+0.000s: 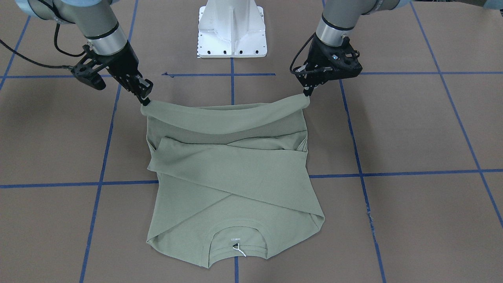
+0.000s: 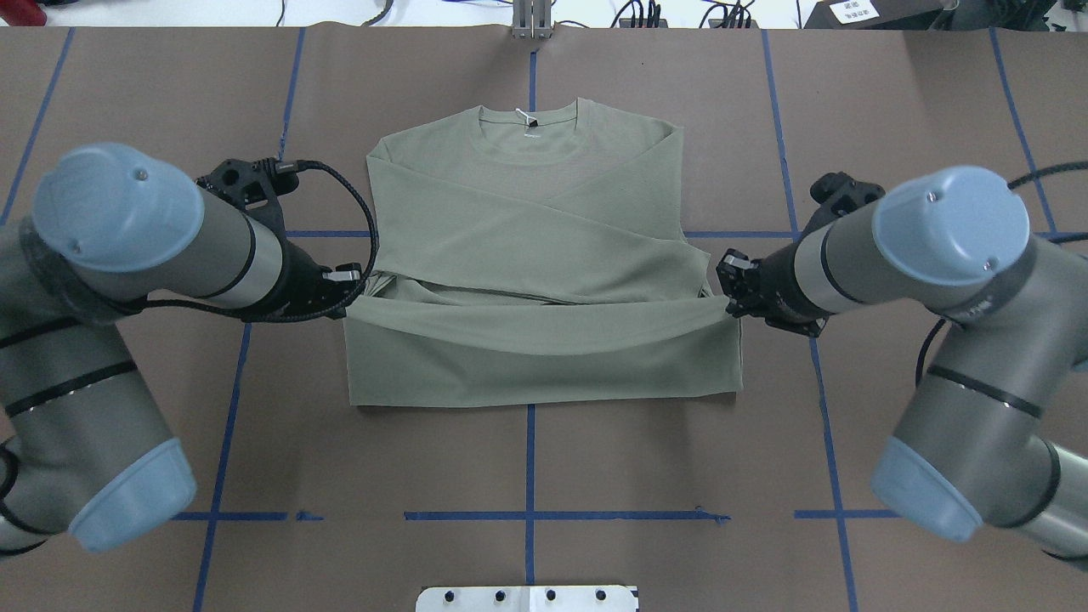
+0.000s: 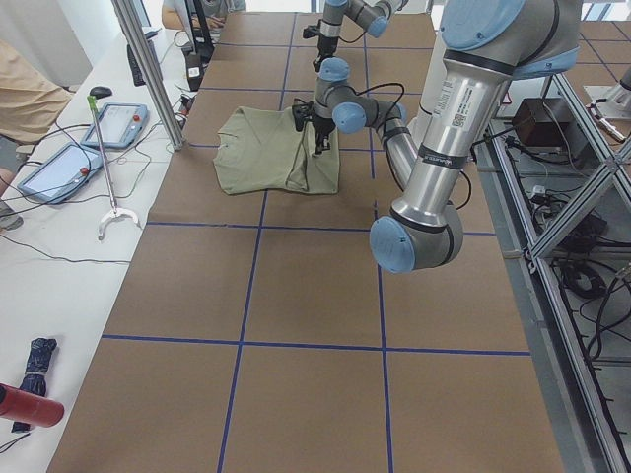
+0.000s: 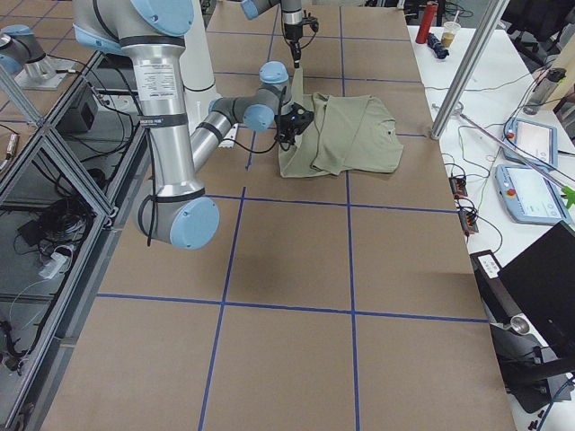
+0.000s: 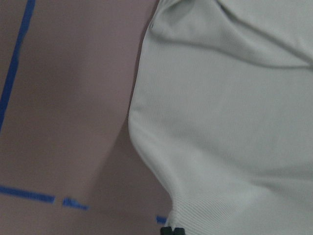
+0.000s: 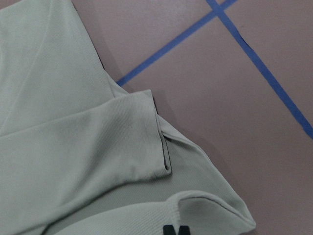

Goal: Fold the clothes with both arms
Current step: 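Lift the hem with both grippers and fold it toward the collar, then lay the hem near the collar and open both grippers, then move the right gripper down to the folded shirt's side edge nearest it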

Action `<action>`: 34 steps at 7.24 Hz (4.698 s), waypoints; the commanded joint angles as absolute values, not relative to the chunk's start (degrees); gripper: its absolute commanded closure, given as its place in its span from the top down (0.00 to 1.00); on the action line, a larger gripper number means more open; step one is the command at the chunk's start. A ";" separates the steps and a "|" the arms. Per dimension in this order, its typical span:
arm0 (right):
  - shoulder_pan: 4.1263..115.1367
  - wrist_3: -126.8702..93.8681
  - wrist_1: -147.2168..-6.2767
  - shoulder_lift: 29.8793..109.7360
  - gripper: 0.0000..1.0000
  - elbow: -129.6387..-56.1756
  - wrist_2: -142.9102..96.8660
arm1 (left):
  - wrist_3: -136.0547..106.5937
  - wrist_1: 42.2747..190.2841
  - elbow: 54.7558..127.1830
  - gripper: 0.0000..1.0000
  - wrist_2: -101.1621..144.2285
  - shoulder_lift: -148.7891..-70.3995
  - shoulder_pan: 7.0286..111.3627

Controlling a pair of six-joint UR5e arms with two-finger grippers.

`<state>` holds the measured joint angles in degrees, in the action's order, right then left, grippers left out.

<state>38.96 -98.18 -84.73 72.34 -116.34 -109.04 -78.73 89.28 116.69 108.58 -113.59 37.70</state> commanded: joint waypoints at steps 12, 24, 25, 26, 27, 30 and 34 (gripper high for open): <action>50.63 -82.35 -77.96 44.04 0.00 -67.59 -109.86 | -70.67 125.51 73.40 0.00 100.64 -126.30 45.79; 50.45 -83.23 -75.76 40.61 0.62 -63.10 -107.75 | -71.28 125.33 72.95 0.35 100.63 -125.86 46.93; 50.62 -83.84 -75.94 40.87 0.64 -65.54 -108.36 | -71.11 125.33 73.30 0.35 100.98 -125.86 48.41; 50.36 -85.59 -76.46 44.78 0.67 -71.92 -109.50 | -71.19 125.33 73.21 0.35 100.99 -125.86 48.51; 47.66 -91.09 -75.77 52.13 0.68 -81.03 -109.77 | -71.19 125.33 73.30 0.35 101.33 -125.77 48.60; 40.37 -104.63 -75.85 65.27 0.77 -97.26 -105.33 | -71.10 124.98 73.65 0.35 102.48 -125.60 48.60; 35.69 -109.86 -75.85 68.20 0.79 -97.56 -101.07 | -71.19 124.72 74.79 0.35 102.39 -125.42 48.52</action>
<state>36.59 -109.33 -75.85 67.79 -98.18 -101.32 -71.21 124.79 74.23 102.46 -125.50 48.52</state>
